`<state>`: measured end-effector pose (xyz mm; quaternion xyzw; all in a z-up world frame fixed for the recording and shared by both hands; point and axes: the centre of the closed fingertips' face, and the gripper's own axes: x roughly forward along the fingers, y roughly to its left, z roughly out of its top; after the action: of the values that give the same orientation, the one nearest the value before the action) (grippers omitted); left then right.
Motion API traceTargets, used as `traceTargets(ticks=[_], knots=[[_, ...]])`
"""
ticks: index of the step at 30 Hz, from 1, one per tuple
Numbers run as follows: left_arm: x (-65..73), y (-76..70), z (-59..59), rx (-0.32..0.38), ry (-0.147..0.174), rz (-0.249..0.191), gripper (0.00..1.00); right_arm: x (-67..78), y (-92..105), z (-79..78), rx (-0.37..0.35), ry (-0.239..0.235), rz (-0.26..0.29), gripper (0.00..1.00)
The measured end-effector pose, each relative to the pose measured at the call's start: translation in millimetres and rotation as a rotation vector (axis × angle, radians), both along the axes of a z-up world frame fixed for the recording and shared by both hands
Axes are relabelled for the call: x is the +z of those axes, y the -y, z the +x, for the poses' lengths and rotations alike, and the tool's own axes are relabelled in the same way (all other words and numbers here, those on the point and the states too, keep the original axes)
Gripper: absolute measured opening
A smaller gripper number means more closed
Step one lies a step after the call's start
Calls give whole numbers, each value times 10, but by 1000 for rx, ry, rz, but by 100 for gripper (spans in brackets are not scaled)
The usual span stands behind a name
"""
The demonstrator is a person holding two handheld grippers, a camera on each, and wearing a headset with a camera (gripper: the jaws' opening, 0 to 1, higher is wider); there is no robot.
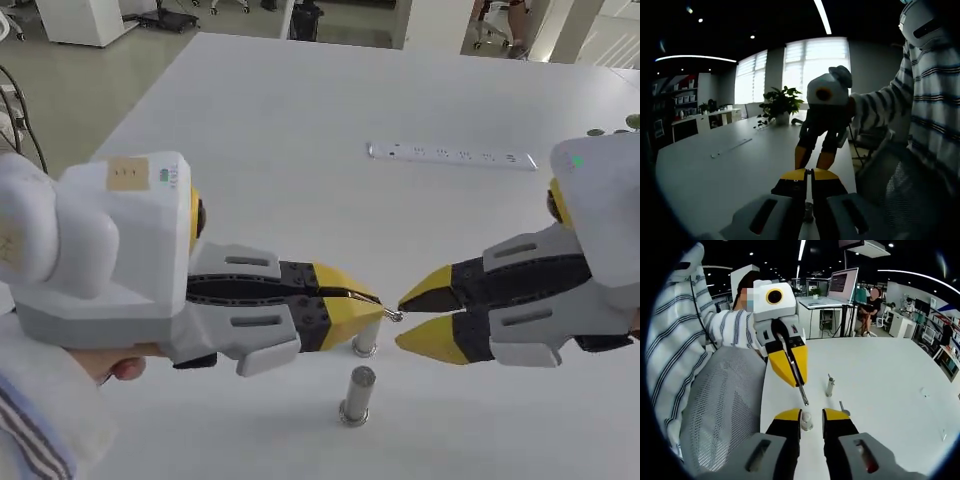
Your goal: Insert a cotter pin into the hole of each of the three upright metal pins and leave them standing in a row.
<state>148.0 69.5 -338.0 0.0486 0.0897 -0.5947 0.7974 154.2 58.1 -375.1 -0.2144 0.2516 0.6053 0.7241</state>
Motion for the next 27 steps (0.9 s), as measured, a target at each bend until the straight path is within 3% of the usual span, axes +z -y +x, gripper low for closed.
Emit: traceTargets(ticks=[8, 12, 19, 27], knots=[[29, 33, -46, -28, 16, -7, 0, -2, -70, -113, 32, -47, 20, 8], [28, 42, -75, -42, 13, -6, 0, 30, -100, -126, 33, -46, 35, 2], [15, 35, -103, -57, 6, 0, 0, 25, -119, -185, 56, -56, 29, 1], [16, 28, -106, -61, 10, 1, 0, 112, -148, -219, 72, -75, 63, 0]])
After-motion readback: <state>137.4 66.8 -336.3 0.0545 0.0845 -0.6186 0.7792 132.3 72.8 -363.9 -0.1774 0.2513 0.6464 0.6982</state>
